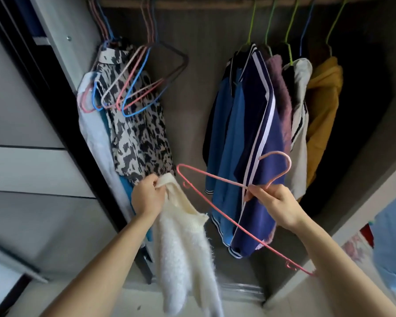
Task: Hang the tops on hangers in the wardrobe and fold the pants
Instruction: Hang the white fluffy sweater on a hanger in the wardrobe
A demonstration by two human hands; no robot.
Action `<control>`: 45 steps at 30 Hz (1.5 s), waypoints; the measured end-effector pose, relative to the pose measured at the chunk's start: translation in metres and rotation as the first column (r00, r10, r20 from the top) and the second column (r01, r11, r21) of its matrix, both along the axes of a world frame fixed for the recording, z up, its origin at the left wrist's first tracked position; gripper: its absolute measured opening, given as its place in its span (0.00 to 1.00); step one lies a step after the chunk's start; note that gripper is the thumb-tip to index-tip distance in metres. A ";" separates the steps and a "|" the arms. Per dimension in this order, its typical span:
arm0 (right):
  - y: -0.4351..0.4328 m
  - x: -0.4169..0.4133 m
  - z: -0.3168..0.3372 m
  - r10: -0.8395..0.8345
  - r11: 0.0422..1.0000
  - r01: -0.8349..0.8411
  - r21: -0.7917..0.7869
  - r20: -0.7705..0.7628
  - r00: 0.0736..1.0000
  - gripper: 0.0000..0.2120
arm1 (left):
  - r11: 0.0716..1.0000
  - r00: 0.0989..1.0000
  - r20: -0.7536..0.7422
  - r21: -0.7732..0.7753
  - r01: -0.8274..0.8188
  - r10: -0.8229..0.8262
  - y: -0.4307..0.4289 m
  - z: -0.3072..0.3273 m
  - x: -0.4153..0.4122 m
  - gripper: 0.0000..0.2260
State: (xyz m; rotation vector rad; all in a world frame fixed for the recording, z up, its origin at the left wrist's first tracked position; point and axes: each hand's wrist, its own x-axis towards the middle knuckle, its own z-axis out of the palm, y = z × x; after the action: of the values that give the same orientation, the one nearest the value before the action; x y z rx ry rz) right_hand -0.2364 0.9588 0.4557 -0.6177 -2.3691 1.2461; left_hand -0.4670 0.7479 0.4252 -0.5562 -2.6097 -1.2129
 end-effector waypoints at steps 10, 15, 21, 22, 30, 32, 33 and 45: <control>-0.022 -0.027 0.004 0.203 0.972 -0.218 0.092 0.149 0.968 0.18 | 0.998 0.998 0.007 0.002 0.061 -0.061 0.004 0.014 -0.006 0.07; -0.042 -0.054 0.008 0.224 0.970 -0.233 0.062 0.135 0.965 0.18 | 0.992 0.992 -0.031 0.004 0.122 -0.122 0.001 0.025 -0.006 0.12; -0.045 -0.056 0.026 0.307 0.950 -0.304 0.069 -0.036 0.951 0.17 | 0.990 0.991 -0.035 0.063 0.129 -0.127 -0.006 0.039 -0.013 0.04; -0.047 -0.059 0.025 0.299 0.953 -0.296 0.066 -0.033 0.954 0.17 | 0.985 0.990 -0.019 0.100 0.139 -0.137 -0.005 0.042 -0.014 0.03; -0.064 -0.069 0.015 0.254 0.967 -0.253 -0.018 0.067 0.965 0.19 | 0.935 0.961 0.193 0.332 0.127 -0.199 -0.008 0.051 -0.013 0.05; -0.060 -0.069 0.027 0.281 0.958 -0.284 -0.038 -0.065 0.958 0.17 | 0.945 0.959 0.154 0.264 0.193 -0.239 -0.005 0.053 -0.011 0.05; -0.059 -0.070 0.030 0.286 0.956 -0.290 -0.044 -0.093 0.954 0.17 | 0.947 0.961 0.131 0.243 0.209 -0.245 -0.002 0.055 -0.010 0.04; -0.033 -0.060 0.057 0.297 0.952 -0.304 -0.035 0.350 0.889 0.18 | 0.951 0.959 0.216 0.288 0.115 -0.182 0.002 0.061 -0.008 0.06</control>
State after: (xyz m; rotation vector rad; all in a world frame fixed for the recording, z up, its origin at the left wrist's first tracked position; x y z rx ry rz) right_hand -0.2968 0.9258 0.5126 -0.5143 -2.8624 1.3244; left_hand -0.4748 0.7503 0.4864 -0.5937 -2.5583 -1.7568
